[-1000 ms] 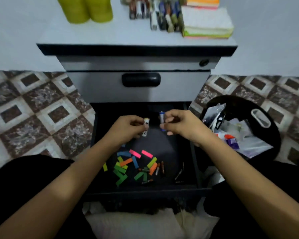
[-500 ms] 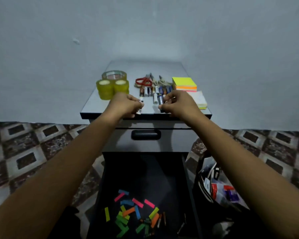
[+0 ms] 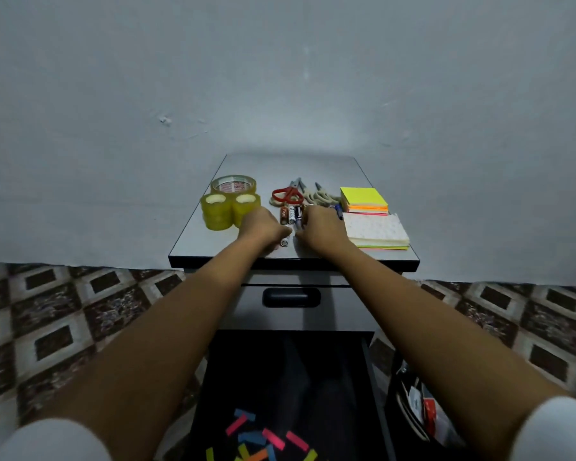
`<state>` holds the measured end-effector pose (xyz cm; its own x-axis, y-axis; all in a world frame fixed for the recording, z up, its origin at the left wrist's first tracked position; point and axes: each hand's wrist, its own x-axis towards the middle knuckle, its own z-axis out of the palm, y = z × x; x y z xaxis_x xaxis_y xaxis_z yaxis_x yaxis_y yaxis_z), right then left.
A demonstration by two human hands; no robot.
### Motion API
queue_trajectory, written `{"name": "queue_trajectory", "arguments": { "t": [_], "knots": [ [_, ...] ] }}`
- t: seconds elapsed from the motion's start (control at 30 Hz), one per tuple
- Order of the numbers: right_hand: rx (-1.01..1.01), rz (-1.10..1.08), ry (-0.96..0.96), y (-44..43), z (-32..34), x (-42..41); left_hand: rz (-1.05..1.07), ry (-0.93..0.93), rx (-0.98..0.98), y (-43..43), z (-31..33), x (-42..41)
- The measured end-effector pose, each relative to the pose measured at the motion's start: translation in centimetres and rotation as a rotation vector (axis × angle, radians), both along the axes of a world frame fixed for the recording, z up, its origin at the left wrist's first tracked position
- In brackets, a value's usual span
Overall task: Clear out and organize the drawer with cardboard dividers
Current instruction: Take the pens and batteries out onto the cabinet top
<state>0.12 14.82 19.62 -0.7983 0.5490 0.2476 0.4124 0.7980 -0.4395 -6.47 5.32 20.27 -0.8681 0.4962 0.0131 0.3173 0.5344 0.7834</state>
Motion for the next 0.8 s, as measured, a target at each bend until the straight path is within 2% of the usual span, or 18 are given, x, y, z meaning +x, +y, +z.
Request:
{"name": "queue_trajectory", "arguments": {
  "t": [0.1, 0.27, 0.37, 0.8],
  "knots": [
    [0.106, 0.018, -0.041, -0.1, -0.5, 0.3, -0.082, 0.012, 0.031, -0.2, -0.3, -0.1],
    [0.279, 0.068, -0.064, 0.6, -0.9, 1.8, -0.302, 0.170, -0.057, -1.8, -0.6, -0.2],
    [0.426, 0.118, -0.119, 0.9, -1.2, 2.7, -0.339, 0.224, -0.081, -2.2, -1.1, -0.1],
    [0.376, 0.054, -0.053, 1.2, -1.7, 2.7, -0.243, 0.345, 0.017, 0.5, -2.7, -0.3]
  ]
}}
